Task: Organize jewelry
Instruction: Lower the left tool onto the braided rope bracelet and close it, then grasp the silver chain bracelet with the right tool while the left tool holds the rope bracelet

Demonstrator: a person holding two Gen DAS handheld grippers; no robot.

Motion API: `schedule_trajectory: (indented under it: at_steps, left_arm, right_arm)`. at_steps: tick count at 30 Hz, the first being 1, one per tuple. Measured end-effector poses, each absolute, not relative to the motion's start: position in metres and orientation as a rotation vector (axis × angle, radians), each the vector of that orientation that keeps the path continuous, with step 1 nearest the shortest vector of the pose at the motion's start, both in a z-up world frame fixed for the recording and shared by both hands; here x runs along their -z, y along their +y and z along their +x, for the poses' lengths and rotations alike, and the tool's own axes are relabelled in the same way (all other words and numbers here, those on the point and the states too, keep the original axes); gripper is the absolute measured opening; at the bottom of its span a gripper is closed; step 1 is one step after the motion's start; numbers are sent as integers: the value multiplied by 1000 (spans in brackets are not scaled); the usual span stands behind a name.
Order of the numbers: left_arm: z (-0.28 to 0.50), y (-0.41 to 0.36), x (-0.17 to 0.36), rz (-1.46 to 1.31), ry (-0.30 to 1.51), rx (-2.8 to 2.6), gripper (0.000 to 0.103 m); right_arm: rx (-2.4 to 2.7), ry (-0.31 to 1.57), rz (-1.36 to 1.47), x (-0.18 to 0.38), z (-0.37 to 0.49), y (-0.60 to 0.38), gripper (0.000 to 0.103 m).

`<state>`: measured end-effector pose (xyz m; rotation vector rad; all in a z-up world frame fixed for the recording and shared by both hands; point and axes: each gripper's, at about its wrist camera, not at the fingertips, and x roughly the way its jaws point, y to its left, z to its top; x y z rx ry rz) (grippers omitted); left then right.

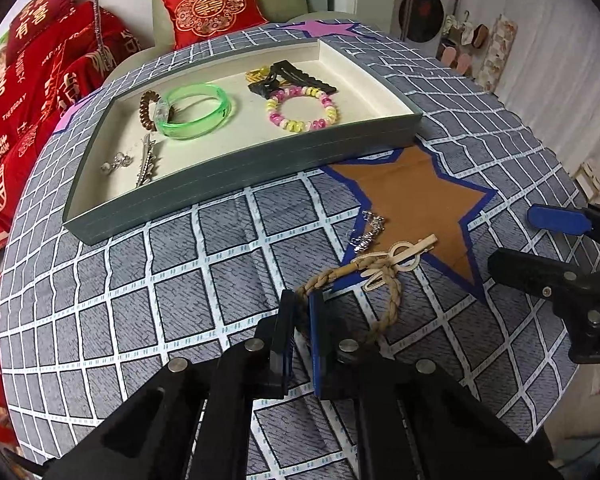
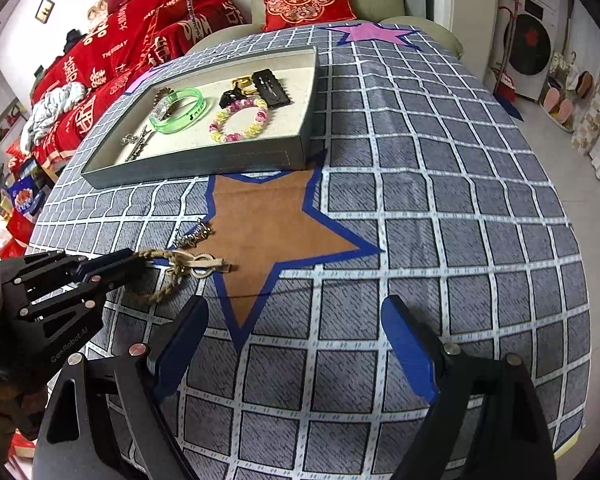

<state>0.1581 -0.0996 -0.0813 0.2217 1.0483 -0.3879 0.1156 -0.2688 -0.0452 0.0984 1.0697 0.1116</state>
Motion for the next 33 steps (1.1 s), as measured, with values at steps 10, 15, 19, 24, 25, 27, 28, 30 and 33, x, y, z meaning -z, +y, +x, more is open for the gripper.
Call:
schedule_trajectory:
  at_steps: [10,15,19,24,25,27,28,30,33]
  left_arm:
    - [155,-72,83,177,1037,311,15]
    - [153,-59,83,161,1032,273,15]
    - [152,-52,84,148,1030,260,15]
    - [152,-48,84,142,1029,259,15]
    - [152,-48,84,144,1027,258,15]
    - [152,-49,84,145,1025,258,15]
    - [152,-49,84,144,1024,258,15]
    - [152,-49,84,141,1026,258,15]
    - [152,-48,84,136,1027,256,15]
  right_arm:
    - [-158,1056,74,42,131,-242,90]
    - [-195,1059,40,47,146,-217,89]
    - [-200,1087,2,57,158,-202,75]
    - [-188,1089,-64,62,164,-192,69]
    - [-186,1087,-86,62,164,-190,66]
    - [-184,1074,-132,62,164,-185,59]
    - [-197,1070,-133,62,164,-184,51]
    - [-206,1065,-138,61,163,-181,33]
    - [-198,1062,-147,61,163,-178,9]
